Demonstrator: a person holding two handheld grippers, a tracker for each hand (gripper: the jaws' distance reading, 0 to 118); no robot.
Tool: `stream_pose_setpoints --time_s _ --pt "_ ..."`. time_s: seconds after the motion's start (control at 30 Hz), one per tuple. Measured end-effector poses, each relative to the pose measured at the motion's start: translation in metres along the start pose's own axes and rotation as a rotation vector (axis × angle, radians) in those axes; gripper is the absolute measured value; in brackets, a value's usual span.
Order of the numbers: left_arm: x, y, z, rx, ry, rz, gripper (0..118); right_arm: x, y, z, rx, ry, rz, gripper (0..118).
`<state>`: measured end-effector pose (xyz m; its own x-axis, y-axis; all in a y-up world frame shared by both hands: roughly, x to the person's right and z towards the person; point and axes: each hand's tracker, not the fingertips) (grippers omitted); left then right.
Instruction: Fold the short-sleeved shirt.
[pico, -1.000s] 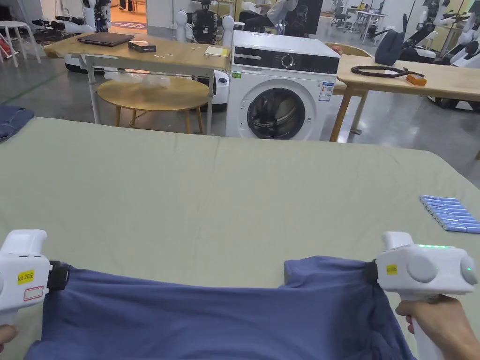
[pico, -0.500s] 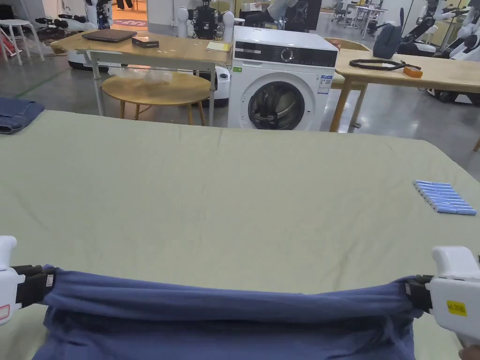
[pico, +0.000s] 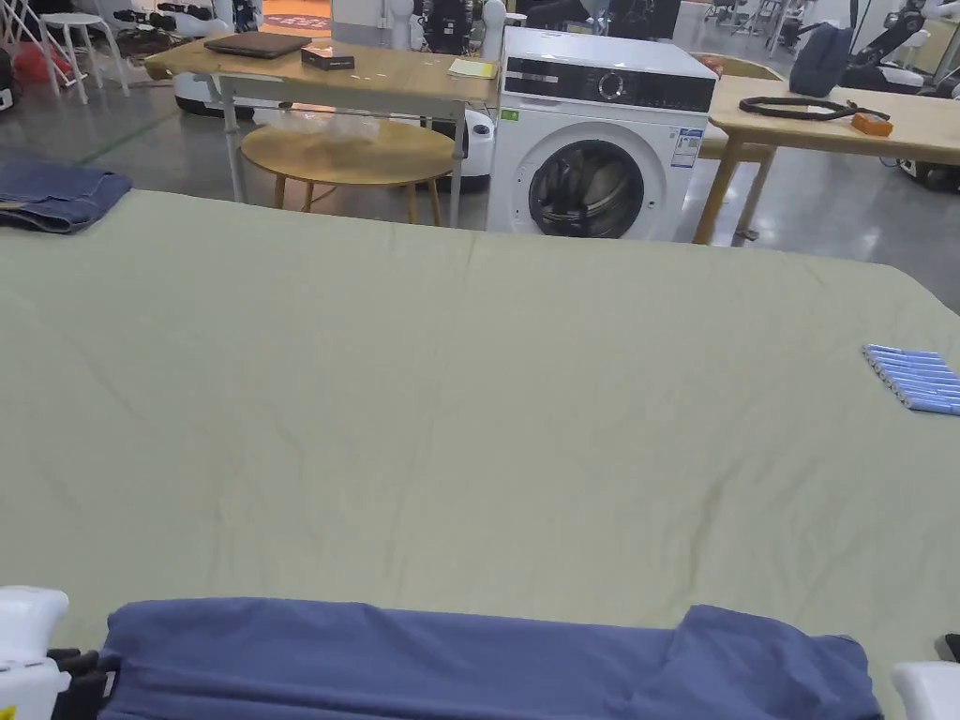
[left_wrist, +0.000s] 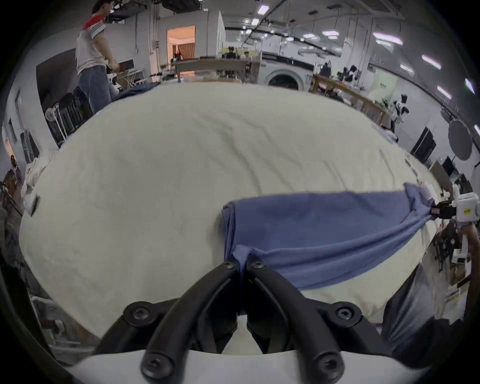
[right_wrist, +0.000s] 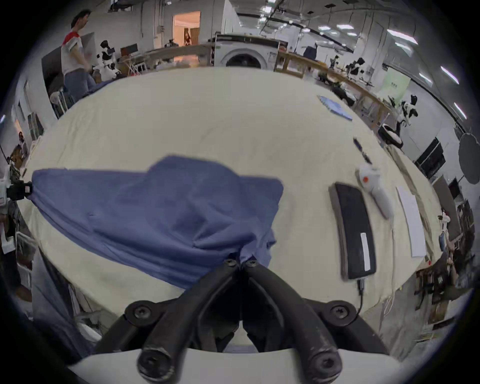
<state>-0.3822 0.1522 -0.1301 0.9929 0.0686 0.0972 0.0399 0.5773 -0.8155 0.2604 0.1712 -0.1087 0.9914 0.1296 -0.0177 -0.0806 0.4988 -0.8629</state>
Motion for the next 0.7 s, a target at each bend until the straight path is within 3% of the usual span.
stream_pose_setpoints --time_s 0.3,0.37,0.4,0.47,0.5,0.6,0.7 --pt "0.013 -0.002 -0.021 -0.054 0.049 0.007 0 -0.009 -0.011 -0.034 0.003 -0.029 0.006 0" --pt "0.015 0.004 -0.016 -0.070 0.057 0.013 0 -0.010 -0.008 -0.027 0.010 -0.039 0.018 5" --pt "0.017 0.009 -0.010 -0.070 0.059 0.019 1 -0.010 -0.005 -0.018 0.024 -0.043 0.016 21" --pt "0.021 0.017 0.002 -0.029 0.055 0.041 17 -0.009 0.003 -0.003 0.067 -0.081 -0.007 69" --pt "0.023 0.022 0.008 0.005 0.057 0.051 30 -0.009 0.007 0.006 0.110 -0.085 -0.022 78" --pt "0.032 0.033 0.026 0.094 0.027 0.069 42 -0.013 0.026 0.043 0.208 -0.057 -0.065 78" --pt "0.040 0.044 0.026 0.191 0.011 0.064 43 -0.021 0.040 0.048 0.341 -0.079 -0.076 78"
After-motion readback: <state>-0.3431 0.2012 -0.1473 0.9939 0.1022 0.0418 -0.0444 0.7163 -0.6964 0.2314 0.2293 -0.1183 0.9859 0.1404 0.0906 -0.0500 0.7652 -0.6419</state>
